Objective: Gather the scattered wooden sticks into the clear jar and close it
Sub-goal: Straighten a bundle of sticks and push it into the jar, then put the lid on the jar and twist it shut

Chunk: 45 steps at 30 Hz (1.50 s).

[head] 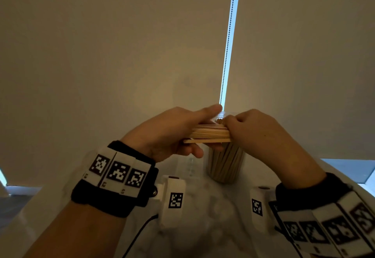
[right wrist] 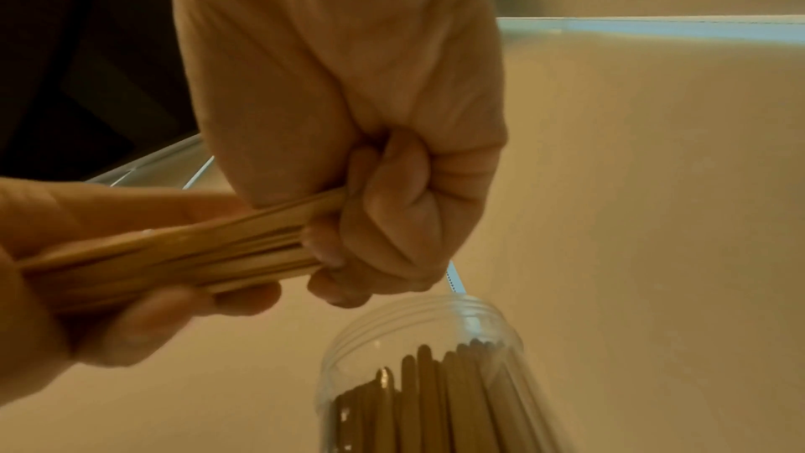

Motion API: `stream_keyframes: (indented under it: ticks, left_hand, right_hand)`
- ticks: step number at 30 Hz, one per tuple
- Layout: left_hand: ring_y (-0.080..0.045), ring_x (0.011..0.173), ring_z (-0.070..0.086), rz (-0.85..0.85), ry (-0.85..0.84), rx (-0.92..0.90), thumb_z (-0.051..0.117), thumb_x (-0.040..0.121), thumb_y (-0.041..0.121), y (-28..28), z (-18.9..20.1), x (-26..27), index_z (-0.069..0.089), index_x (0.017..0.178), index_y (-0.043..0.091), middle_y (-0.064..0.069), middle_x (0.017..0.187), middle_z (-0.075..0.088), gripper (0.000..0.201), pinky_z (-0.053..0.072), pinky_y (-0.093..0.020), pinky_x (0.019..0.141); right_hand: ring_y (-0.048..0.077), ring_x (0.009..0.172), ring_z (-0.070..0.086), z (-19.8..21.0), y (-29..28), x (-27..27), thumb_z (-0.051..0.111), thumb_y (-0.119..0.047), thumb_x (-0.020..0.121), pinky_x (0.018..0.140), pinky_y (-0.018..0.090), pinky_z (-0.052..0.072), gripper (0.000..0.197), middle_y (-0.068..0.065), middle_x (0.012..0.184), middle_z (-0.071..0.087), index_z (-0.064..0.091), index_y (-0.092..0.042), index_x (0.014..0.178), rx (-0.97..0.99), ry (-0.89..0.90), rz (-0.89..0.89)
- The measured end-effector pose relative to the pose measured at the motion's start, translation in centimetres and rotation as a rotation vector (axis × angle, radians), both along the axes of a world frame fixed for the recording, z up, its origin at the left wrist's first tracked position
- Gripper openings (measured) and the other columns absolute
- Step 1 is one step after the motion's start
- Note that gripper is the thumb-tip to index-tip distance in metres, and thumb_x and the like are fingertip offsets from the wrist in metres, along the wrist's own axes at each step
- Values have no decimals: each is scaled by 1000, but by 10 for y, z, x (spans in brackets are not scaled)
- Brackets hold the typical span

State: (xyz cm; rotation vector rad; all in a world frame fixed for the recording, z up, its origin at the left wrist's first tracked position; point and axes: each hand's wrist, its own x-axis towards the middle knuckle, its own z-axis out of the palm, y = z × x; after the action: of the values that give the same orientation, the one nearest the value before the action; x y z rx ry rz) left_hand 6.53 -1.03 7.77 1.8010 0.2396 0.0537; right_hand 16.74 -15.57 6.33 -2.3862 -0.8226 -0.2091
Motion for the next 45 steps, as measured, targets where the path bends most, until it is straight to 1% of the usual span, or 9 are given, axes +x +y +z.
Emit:
stream_keyframes:
  ticks: [7,12,16,20,24,28,32,39,45]
  left_hand:
    - [-5,41,33,-73,-62,-59,64,96,29,12,-8,4,73,110,8,-9,79,59,28,26,-15,40]
    - [-2,39,29,-92,-96,-195,58,99,26,24,-6,2,64,109,1,-5,75,57,27,23,-15,39]
    - [-2,36,30,-124,-190,-214,54,101,27,19,-6,4,62,112,-5,-7,74,59,35,23,-15,40]
    - [-6,36,33,-131,-237,-120,52,101,34,6,-7,8,70,93,4,-12,74,64,36,31,-16,41]
    - [-15,58,56,24,-255,-89,47,99,51,0,-11,12,74,112,13,-15,90,72,48,44,-22,53]
    - [-13,100,66,307,-347,-24,50,93,62,-8,-32,26,68,118,24,1,111,72,49,53,-30,77]
    - [-1,111,56,420,-360,97,48,76,78,-22,-54,45,51,138,23,10,129,59,82,50,-32,98]
    - [-17,147,26,228,-303,304,75,53,78,-33,-59,86,-6,160,25,-1,163,18,144,28,-33,116]
    - [-14,136,41,220,-346,254,88,48,63,-28,-73,101,-10,158,33,3,151,34,151,36,-37,114]
  right_hand:
    - [9,55,53,2,-3,0,38,-55,100,53,22,31,56,-2,58,54,57,-21,60,119,-58,71]
    - [9,72,54,5,-1,-4,32,-64,95,61,21,35,55,-6,81,53,70,-29,76,145,-263,178]
    - [12,50,51,10,-4,-4,38,-55,100,53,22,33,56,-2,51,51,66,-24,62,258,-364,153]
    - [18,47,50,15,-16,5,43,-47,98,52,30,40,57,5,46,50,64,-18,54,224,-329,141]
    - [19,48,51,19,-27,14,44,-46,97,55,31,43,56,10,51,57,68,-14,57,197,-253,107]
    - [18,46,51,27,-53,35,48,-45,95,57,33,44,54,4,45,54,71,-15,58,270,-164,-81]
    - [21,47,51,23,-72,55,49,-47,96,50,30,39,50,6,48,55,73,-17,63,300,-174,-217]
    - [11,54,46,-1,-56,69,54,-44,95,50,28,29,39,0,60,55,64,-14,74,250,-264,-309]
    - [8,55,46,-5,-42,63,55,-47,96,51,26,29,36,-4,60,53,58,-19,74,245,-294,-270]
